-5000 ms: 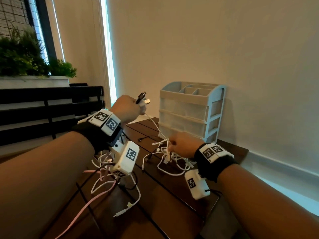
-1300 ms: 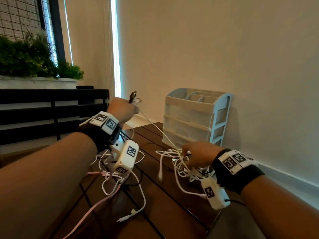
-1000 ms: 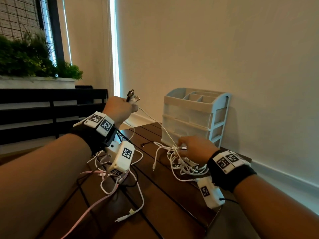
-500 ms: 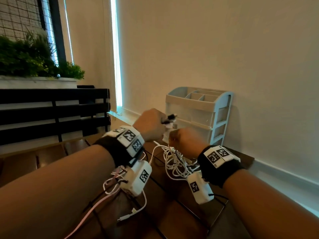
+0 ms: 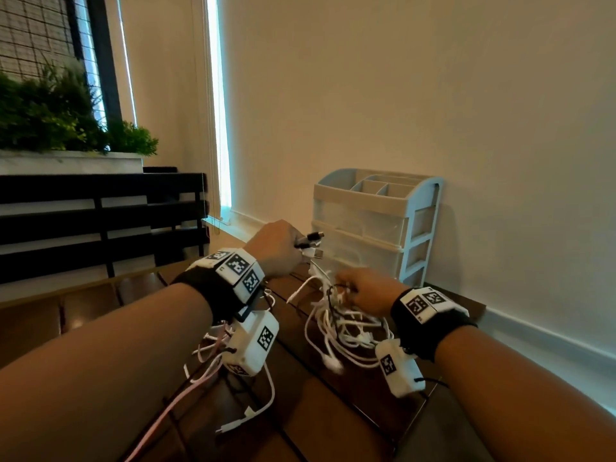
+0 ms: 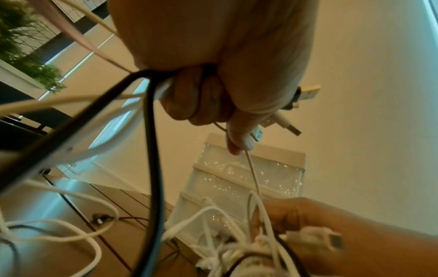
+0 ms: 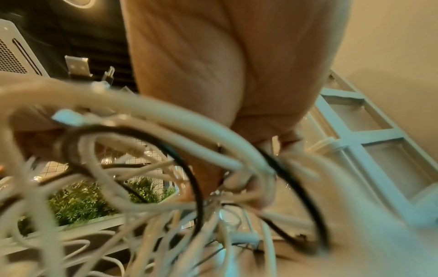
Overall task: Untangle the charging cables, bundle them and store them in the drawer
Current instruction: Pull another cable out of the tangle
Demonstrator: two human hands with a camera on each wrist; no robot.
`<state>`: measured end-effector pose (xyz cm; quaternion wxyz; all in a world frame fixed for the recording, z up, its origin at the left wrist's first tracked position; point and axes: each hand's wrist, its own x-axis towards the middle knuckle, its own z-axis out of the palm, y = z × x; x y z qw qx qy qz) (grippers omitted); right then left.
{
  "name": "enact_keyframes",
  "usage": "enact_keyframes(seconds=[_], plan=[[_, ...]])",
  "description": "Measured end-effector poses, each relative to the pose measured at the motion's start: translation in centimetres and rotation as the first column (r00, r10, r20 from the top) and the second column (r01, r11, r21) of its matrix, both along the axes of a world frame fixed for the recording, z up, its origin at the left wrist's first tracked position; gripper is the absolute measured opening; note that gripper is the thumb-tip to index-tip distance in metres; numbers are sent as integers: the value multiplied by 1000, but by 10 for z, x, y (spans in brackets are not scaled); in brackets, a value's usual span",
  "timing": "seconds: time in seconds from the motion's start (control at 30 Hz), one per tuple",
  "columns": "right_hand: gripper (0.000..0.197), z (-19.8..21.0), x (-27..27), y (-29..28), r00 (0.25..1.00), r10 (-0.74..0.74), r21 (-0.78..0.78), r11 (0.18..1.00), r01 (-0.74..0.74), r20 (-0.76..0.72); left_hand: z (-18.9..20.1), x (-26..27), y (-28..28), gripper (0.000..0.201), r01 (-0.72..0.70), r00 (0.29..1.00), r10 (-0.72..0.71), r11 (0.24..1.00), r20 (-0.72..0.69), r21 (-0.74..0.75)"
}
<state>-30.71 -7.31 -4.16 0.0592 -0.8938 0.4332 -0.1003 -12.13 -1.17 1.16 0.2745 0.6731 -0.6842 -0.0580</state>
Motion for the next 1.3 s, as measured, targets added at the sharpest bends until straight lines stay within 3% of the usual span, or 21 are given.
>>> enact_keyframes(seconds=[0.07,0.2,0.3,0.43,0.6,0.7,0.77,0.83,0.9,1.03,1.1,1.2,1.3], plan=[[6,8,-3,-2,994,-51,-24,998,53,97,2,9,2,37,-54,998,54,999,-29,-4],[19,20,-15,-13,965,-183,-85,976,201,188,14,36,11,19,-199,975,192,979,-109,-54],[22,13,-37,-18,919,-364,-51,925,375,152,23,71,18,35,-325,932,298,940,-208,-107],[4,5,-44,-10,892,-435,-60,894,444,122,21,80,22,23,-310,886,244,944,-395,-110],[26,24,-22,-9,914,-359,-18,929,369,190,18,66,17,25,-248,864,180,965,-470,-86],[52,40,-6,-5,955,-238,-40,968,249,178,20,62,17,28,-223,904,156,966,-398,-127],[55,47,7,0,968,-169,-95,977,189,185,21,63,19,31,-256,935,200,952,-294,-168],[50,52,18,6,975,-137,-138,977,162,175,21,69,21,22,-327,943,305,923,-133,-201],[41,52,25,10,985,-124,-116,984,137,117,20,80,25,9,-440,894,448,873,-13,-210],[19,46,25,13,994,-111,-31,993,112,17,18,95,36,11,-592,786,610,790,99,-162],[8,46,21,16,994,-113,-11,994,113,13,17,96,37,6,-574,794,592,805,135,-152],[7,49,9,25,997,-63,28,998,65,-48,14,91,36,10,-492,853,507,861,122,-130],[13,42,3,40,981,124,62,991,-115,-152,9,80,33,23,-393,917,387,918,-98,-48]])
